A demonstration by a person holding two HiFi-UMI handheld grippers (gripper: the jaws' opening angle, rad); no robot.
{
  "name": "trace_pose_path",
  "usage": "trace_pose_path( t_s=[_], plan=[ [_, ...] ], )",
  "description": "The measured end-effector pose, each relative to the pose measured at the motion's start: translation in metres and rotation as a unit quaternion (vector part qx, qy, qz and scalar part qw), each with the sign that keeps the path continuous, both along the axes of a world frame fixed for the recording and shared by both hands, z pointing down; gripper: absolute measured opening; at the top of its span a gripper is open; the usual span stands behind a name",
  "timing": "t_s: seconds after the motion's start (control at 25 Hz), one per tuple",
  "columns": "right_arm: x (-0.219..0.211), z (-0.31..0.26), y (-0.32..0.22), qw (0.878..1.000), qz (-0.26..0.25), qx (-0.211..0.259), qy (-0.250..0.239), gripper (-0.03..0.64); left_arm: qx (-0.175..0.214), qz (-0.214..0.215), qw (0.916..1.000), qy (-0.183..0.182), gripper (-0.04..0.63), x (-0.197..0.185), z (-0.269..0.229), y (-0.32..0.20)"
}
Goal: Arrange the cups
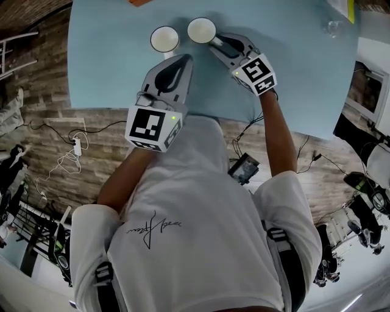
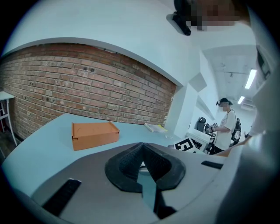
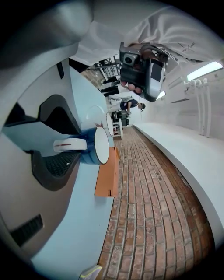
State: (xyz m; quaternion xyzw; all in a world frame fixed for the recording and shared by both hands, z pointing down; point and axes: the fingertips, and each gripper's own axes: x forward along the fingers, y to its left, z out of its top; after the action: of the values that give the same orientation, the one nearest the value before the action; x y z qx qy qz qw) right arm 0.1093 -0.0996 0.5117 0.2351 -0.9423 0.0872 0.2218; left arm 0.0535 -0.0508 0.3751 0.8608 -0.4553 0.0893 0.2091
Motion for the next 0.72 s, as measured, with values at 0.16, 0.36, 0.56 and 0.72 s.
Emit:
trace_pose_path(
  t_s=[0.16,0.36,0.56,0.72],
  plan=[
    [-0.005,-0.001,-0.003,0.999,0.024,0.003,-0.02,0.126,-0.003,-0.004,1.0,-0.001,0.006,-0.005,0.002,0.0],
    [-0.009,-0.003,-0.001,0.998,0.046,0.004,-0.037,0.085,-0.003,-0.006,1.0,-0.002,0.006,-0.008,0.003,0.001],
    [-0.011,-0.006,0.001,0.998,0.056,0.009,-0.039,0.08,-0.002,-0.008,1.0,-0.001,0.006,-0.01,0.0,0.003],
    [-0.011,-0.005,0.0,0.997,0.068,0.017,-0.034,0.077,0.0,-0.008,1.0,-0.001,0.006,-0.012,0.0,0.004]
  ],
)
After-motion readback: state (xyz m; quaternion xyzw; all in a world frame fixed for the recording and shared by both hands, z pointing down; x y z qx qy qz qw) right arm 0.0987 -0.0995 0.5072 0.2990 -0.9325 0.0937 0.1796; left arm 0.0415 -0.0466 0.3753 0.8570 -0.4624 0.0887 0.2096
